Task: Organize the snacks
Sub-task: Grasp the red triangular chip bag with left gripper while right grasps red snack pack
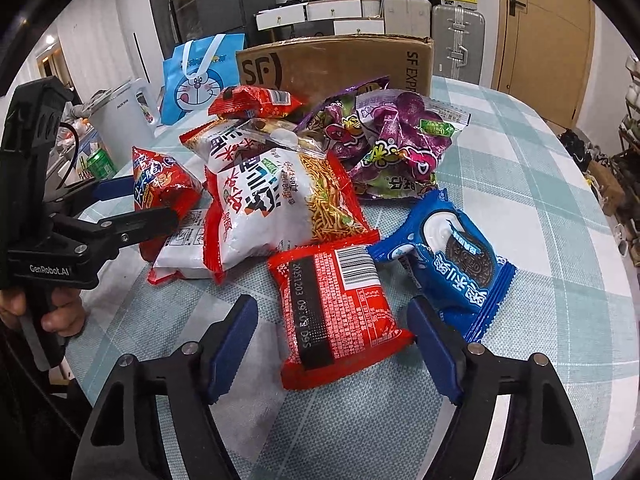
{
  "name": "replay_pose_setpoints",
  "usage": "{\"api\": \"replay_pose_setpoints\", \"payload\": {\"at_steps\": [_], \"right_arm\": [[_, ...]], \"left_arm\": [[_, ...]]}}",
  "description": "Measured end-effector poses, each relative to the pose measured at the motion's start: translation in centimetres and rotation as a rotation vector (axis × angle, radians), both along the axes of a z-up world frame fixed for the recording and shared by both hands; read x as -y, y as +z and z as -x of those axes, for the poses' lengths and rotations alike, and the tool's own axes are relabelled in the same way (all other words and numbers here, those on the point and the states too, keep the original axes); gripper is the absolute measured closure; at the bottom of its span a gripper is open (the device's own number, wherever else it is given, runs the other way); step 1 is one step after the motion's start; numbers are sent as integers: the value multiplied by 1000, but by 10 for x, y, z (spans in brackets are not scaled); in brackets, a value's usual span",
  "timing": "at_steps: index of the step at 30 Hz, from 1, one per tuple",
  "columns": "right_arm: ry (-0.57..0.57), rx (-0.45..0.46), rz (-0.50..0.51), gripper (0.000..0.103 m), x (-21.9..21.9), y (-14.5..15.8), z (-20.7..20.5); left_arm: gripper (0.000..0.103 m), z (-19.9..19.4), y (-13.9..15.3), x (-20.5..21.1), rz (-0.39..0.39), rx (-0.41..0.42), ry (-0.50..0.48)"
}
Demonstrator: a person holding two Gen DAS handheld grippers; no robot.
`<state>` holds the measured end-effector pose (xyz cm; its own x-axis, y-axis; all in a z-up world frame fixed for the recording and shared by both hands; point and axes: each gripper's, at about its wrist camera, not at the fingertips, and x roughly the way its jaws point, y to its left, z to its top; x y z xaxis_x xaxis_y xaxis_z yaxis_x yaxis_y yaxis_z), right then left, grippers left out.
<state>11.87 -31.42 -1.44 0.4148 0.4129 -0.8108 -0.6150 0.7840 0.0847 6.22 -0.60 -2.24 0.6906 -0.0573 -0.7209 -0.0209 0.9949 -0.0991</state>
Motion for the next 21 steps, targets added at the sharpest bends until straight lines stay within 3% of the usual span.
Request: {"api": "replay_pose_setpoints", "payload": {"at_steps": [4, 9, 18, 21], "right_arm": [[1, 4, 6, 28, 0, 0, 0], [4, 10, 16, 30, -1, 0, 1], [6, 17, 27, 36, -4, 0, 0], [5, 16, 22, 40, -3, 1, 0]], "left_arm": [[3, -4, -2, 0, 10, -7, -7], [31, -9, -6, -3, 52, -29, -32], [51, -6, -4, -5, 99, -5, -56], [52, -3, -2, -5, 96, 4, -55]]}}
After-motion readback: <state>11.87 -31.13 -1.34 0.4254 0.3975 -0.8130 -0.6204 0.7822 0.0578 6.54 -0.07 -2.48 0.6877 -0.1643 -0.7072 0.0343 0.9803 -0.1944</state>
